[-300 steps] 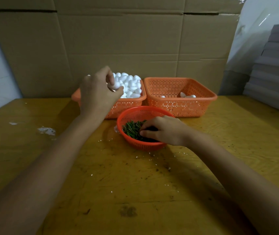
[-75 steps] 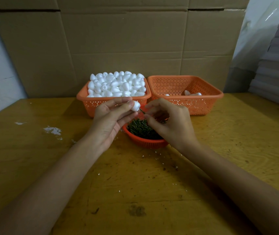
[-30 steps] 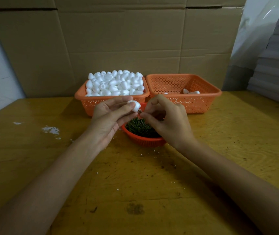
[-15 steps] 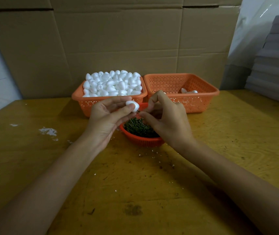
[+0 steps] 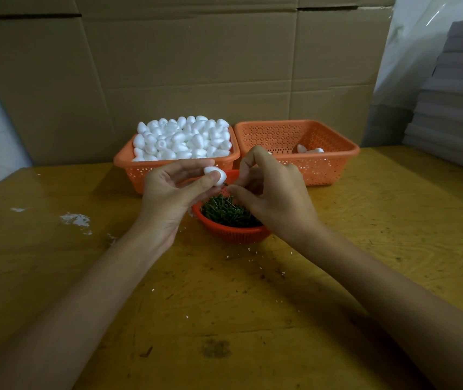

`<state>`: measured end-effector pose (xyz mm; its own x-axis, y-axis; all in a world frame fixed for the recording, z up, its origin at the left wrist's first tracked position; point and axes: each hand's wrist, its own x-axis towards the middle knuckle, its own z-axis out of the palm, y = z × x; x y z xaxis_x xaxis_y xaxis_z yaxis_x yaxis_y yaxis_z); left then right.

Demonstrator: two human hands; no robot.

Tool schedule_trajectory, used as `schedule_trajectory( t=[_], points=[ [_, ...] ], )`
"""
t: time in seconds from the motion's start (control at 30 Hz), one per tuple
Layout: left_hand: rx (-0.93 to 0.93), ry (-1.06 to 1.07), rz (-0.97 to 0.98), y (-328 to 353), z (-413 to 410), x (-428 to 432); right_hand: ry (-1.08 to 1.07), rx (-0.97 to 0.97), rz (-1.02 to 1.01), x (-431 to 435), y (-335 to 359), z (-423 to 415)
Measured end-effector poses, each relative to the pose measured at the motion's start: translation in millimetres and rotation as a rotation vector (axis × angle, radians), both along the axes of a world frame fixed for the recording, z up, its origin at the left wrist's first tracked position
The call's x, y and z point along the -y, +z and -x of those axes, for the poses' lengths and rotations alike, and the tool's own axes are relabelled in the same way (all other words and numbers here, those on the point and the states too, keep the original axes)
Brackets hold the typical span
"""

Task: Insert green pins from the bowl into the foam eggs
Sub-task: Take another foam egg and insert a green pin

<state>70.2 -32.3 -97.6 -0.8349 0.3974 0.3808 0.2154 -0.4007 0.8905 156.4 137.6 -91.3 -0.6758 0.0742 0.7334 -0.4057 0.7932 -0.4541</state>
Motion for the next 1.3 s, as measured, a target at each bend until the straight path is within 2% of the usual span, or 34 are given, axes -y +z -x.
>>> schedule_trajectory(
  t=[0.87, 1.17, 1.3],
  points=[
    [-0.062, -0.007, 0.059, -0.9, -2.7, -2.1, 0.041, -0.007, 0.045, -1.6, -2.9, 0.7],
    [0.077, -0.011, -0.048, -2.4, 3.0, -1.0, 0.087, 0.078, 0.205, 1.1, -5.7, 2.2],
    [0.081, -0.018, -0.058, -3.0, 3.4, 0.3, 0.008, 0.123, 0.138, -1.5, -5.0, 3.5]
  ],
)
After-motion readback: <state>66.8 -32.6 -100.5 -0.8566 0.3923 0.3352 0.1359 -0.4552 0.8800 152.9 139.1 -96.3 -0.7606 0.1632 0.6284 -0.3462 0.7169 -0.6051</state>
